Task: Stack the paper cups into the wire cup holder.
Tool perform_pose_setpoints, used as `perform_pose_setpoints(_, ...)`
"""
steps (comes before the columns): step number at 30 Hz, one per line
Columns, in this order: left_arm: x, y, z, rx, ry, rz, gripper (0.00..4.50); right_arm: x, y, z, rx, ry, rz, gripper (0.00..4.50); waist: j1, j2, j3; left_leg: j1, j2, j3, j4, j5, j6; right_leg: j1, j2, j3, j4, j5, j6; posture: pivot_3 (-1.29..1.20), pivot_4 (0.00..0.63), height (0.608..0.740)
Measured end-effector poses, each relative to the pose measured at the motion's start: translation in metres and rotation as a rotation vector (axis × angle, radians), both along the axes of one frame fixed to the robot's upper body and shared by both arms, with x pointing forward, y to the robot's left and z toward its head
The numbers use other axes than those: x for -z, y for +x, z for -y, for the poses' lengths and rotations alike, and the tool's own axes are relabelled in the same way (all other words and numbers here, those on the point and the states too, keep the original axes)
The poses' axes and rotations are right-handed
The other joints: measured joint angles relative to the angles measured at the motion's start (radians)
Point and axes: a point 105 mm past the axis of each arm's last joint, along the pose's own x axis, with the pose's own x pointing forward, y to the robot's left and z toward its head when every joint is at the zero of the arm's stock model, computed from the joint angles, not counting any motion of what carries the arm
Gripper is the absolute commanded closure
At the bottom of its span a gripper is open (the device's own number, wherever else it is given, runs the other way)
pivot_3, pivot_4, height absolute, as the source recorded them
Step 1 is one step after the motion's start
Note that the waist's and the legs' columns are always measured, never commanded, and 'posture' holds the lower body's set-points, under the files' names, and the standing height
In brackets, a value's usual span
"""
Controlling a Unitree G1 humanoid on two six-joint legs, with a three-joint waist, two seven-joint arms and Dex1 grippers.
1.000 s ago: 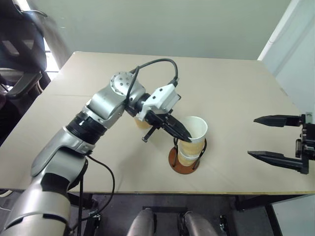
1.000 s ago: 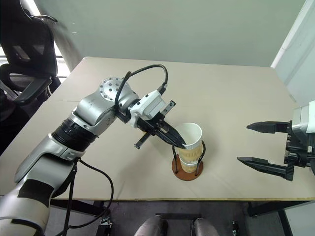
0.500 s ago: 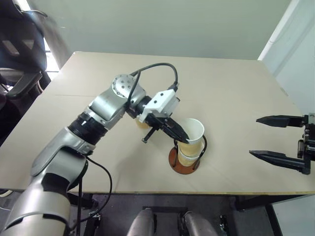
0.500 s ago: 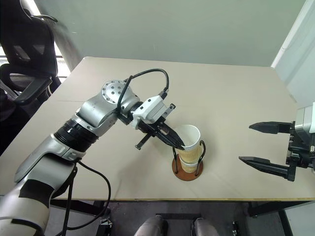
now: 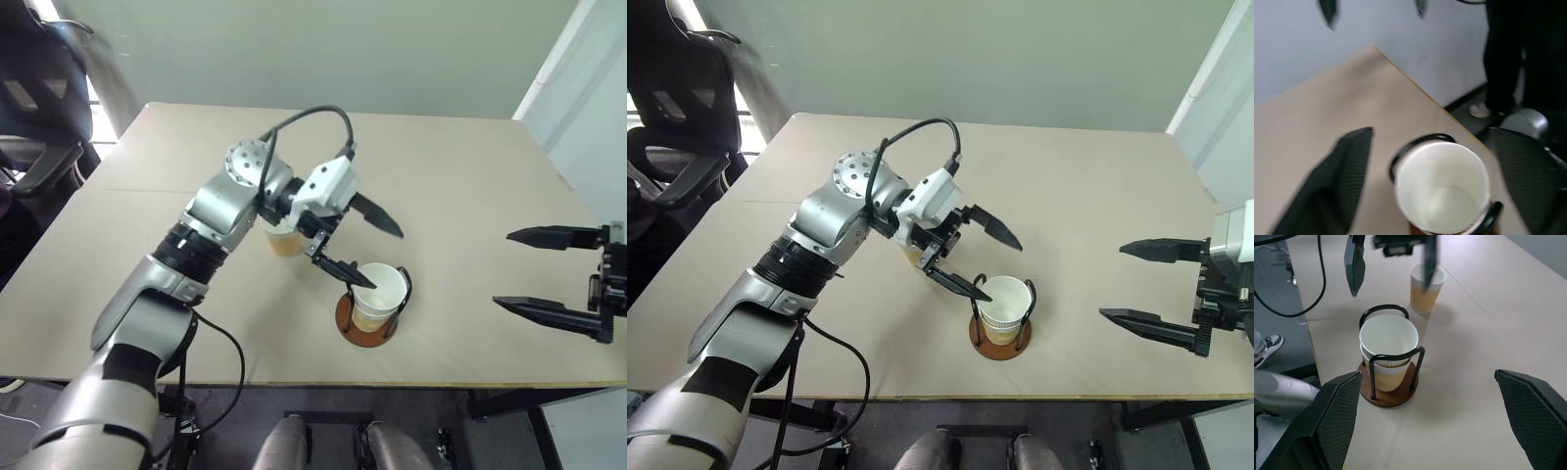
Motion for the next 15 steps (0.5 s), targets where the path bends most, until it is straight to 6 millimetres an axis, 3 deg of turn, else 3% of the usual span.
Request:
perform_pose_setpoints(4, -0.006, 0.019, -0.032, -0.158, 0.027, 0.017, 0.04, -0.001, 0.004, 0.001, -0.007, 0.003, 0.005, 0.00, -0.005, 0.001, 0.000, 0.001, 0.000, 0.000, -0.001, 0.000, 0.000, 0.000, 0.000, 0.000, 0.000, 0.000, 0.000, 0.00, 0.150, 0.740)
perform_pose_setpoints(8, 0.013, 0.053, -0.105, -0.470, 0.152, 0.044, 0.04, -0.002, 0.007, 0.006, -0.009, 0.007, 0.003, 0.00, -0.015, 0.004, -0.001, 0.001, 0.000, 0.000, -0.002, 0.000, 0.000, -0.002, 0.000, 0.001, 0.000, 0.000, -0.001, 0.00, 0.150, 0.740)
perform_pose_setpoints(12, 0.033, 0.072, -0.142, -0.645, 0.212, 0.073, 0.04, -0.002, 0.009, 0.005, -0.022, -0.003, 0.002, 0.00, -0.003, 0.005, -0.001, -0.001, 0.000, 0.000, 0.000, 0.000, 0.001, -0.003, 0.000, 0.001, 0.000, 0.000, -0.001, 0.00, 0.150, 0.740)
perform_pose_setpoints(15, 0.037, 0.080, -0.159, -0.734, 0.185, 0.066, 0.04, -0.004, 0.011, 0.005, -0.028, -0.010, 0.008, 0.00, 0.001, 0.005, -0.001, -0.002, 0.000, 0.000, 0.000, -0.001, 0.002, -0.003, -0.001, 0.001, 0.000, 0.000, -0.001, 0.00, 0.150, 0.740)
